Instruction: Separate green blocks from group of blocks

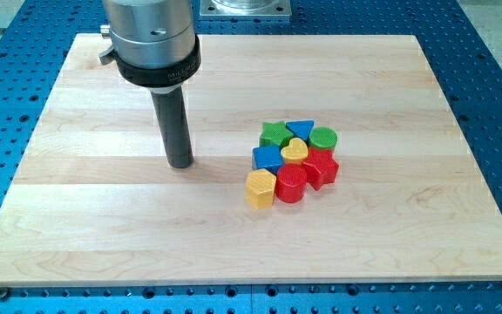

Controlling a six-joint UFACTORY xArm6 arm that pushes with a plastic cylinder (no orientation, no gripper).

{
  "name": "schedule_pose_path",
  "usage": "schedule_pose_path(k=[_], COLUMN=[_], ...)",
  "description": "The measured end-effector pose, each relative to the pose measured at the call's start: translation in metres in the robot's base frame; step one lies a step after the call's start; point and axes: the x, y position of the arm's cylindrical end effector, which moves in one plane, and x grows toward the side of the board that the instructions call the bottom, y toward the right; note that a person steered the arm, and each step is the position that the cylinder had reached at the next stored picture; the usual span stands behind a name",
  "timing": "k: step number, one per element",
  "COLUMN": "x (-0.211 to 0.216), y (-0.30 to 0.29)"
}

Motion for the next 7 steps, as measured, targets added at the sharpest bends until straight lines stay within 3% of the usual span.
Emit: schedule_pose_path(k=[4, 5, 6, 7], x=[0.001, 0.04, 0.076, 0.072], y=[0.002, 0.001, 0.041, 0.06])
